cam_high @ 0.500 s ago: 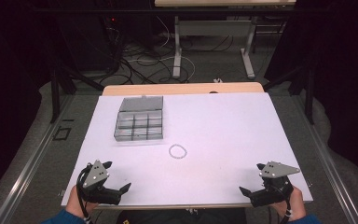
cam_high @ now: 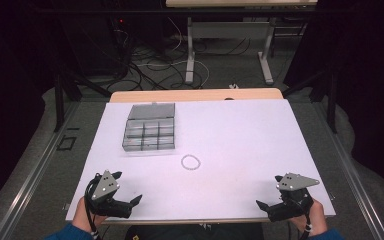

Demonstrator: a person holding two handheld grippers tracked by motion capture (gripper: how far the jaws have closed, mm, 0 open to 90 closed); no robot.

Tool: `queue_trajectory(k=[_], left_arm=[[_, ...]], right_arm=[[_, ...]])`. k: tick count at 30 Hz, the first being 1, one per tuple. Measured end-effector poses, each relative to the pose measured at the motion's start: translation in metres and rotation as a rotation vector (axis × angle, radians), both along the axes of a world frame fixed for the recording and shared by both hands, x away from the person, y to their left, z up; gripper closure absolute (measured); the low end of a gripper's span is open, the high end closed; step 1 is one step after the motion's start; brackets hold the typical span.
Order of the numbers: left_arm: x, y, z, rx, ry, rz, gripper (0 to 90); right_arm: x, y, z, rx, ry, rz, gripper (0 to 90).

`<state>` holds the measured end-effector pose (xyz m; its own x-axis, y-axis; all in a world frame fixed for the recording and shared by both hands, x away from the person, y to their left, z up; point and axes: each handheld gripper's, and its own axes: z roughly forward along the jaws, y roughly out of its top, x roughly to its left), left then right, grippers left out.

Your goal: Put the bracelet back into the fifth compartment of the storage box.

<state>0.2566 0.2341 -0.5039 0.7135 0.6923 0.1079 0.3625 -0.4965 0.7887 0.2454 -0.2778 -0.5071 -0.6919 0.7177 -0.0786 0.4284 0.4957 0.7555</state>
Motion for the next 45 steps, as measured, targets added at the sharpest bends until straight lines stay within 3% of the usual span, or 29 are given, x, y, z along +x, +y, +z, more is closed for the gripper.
queue_trajectory(k=[14,18,28,40,45], left_arm=[[0.013,-0.011,-0.003,0.023,0.016,0.021,2.1],[0.015,-0.020,-0.005,0.020,0.022,0.014,2.1],[0.029,-0.044,-0.010,0.067,0.014,-0.015,2.1],[0.046,-0.063,-0.012,0.051,0.016,-0.015,2.1],[0.062,-0.072,-0.014,0.029,0.035,-0.021,2.1]], right_arm=[[0.001,0.000,-0.001,-0.007,-0.002,0.001,0.0],[0.001,0.000,-0.001,-0.011,-0.004,0.002,0.0],[0.002,0.000,-0.001,-0.012,-0.003,-0.001,0.0],[0.002,0.001,-0.002,-0.015,-0.001,0.006,0.0],[0.002,0.001,-0.002,-0.004,0.007,0.002,0.0]])
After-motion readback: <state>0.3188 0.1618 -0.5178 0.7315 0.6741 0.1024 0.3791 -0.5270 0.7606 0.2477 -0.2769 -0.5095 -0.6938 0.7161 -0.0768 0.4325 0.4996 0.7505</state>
